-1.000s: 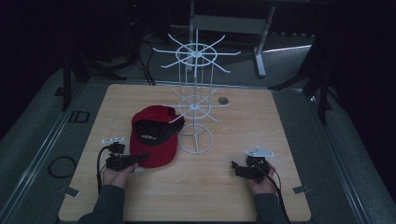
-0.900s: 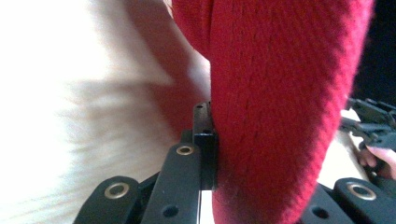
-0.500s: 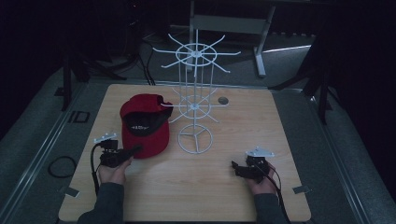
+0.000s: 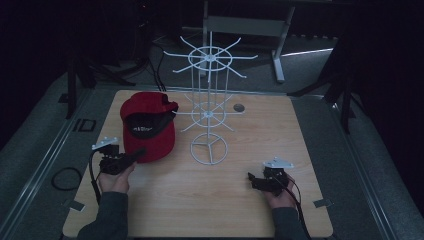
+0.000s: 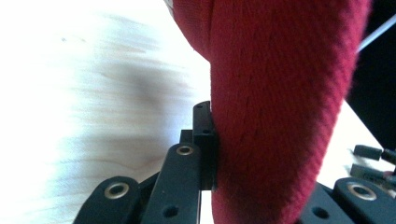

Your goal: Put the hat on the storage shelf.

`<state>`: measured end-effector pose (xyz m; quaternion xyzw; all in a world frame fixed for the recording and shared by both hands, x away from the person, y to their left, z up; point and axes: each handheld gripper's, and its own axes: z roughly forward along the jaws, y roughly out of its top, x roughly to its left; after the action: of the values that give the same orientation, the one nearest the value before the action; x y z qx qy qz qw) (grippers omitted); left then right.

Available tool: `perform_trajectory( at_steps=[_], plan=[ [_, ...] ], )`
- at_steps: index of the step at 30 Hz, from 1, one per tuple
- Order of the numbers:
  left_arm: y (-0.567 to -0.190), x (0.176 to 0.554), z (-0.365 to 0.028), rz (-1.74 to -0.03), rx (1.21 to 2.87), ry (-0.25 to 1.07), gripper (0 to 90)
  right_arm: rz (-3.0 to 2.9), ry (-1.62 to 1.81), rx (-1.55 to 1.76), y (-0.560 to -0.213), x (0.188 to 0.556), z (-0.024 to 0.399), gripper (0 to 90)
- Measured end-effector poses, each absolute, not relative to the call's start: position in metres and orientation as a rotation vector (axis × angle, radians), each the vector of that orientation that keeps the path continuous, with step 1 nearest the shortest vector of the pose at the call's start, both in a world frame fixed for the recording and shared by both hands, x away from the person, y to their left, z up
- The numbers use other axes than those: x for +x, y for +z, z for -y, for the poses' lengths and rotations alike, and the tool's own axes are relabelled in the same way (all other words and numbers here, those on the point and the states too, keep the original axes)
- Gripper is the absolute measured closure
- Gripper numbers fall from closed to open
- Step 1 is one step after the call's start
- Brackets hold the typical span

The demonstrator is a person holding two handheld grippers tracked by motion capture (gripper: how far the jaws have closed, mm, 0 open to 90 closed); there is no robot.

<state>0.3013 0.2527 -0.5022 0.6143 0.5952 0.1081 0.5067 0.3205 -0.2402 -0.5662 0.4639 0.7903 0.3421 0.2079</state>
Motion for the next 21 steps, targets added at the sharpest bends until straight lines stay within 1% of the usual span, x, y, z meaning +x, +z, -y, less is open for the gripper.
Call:
perform_trajectory(
  at_steps=[9,21],
  plan=[
    [-0.485,0.298,-0.261,-1.409,1.435,0.342,85.2,-2.199,0.953,1.291,-0.566,0.321,0.24,22.5],
    [-0.465,0.296,-0.259,-1.358,1.393,0.42,85.1,-2.199,0.953,1.292,-0.566,0.321,0.24,22.5]
  ],
)
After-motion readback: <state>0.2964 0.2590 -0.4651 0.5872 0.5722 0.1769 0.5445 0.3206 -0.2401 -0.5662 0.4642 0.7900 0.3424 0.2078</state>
